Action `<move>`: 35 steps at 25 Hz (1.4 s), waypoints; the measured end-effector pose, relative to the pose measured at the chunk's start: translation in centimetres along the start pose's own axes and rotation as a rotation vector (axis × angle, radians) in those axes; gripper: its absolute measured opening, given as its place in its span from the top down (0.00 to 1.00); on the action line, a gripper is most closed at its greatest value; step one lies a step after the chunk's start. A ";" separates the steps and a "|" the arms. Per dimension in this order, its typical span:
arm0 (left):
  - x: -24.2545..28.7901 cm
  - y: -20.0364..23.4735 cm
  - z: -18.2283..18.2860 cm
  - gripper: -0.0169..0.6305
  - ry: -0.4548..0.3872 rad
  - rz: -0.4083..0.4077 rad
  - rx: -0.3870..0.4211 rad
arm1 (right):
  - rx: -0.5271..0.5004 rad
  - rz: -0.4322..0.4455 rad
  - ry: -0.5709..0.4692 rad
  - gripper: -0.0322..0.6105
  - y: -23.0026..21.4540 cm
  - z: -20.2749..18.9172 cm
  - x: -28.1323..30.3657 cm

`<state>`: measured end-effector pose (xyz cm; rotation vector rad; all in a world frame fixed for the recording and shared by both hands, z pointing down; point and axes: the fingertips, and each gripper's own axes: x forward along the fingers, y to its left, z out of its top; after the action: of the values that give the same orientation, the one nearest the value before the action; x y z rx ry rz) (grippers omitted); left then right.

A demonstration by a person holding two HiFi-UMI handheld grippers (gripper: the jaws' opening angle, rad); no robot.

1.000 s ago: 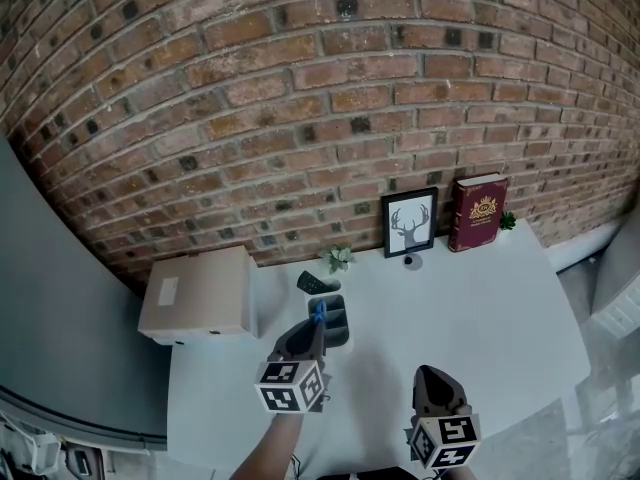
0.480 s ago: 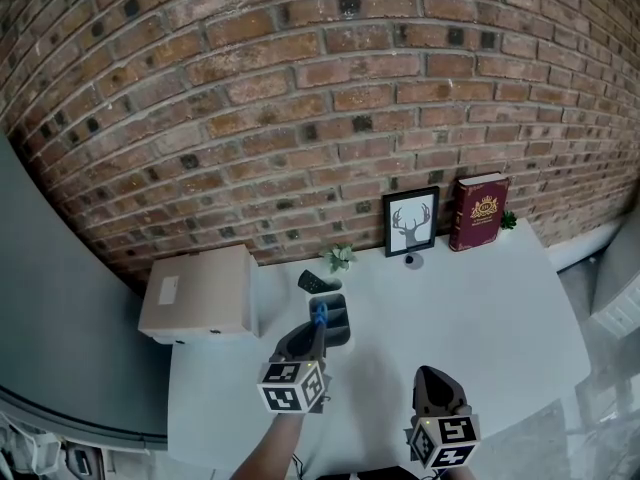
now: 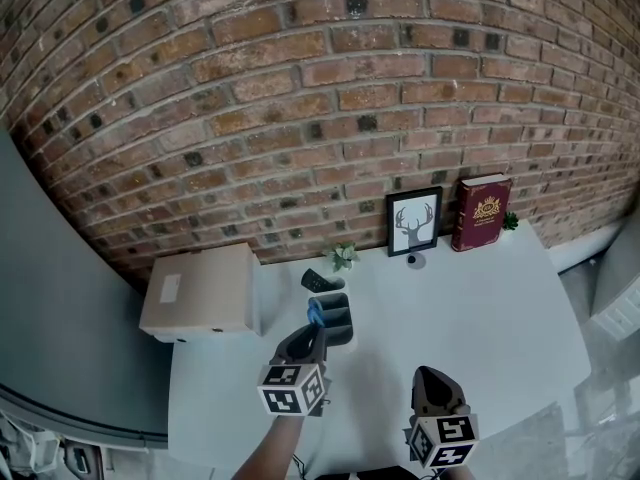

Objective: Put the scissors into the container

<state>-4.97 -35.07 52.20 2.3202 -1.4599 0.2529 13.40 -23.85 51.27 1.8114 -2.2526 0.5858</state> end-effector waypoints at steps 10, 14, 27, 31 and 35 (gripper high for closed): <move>-1.1 0.5 -1.4 0.93 0.026 0.021 0.002 | -0.011 0.011 0.008 0.95 0.8 -0.1 0.4; -2.0 0.4 -2.1 0.93 0.040 0.022 0.024 | -0.017 0.022 0.009 0.95 1.4 0.0 0.6; -6.0 0.8 -4.0 0.93 0.057 0.030 0.017 | -0.046 0.058 0.013 0.95 3.3 0.0 0.9; -7.2 1.0 -4.2 0.93 0.052 0.037 0.006 | -0.054 0.068 0.012 0.95 3.8 0.1 0.8; -8.1 1.1 -4.1 0.93 0.042 0.040 -0.006 | -0.061 0.073 0.014 0.95 4.0 0.1 0.7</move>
<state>-9.31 -27.06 53.34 2.2686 -1.4862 0.3057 9.34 -23.80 50.68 1.6982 -2.3095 0.5334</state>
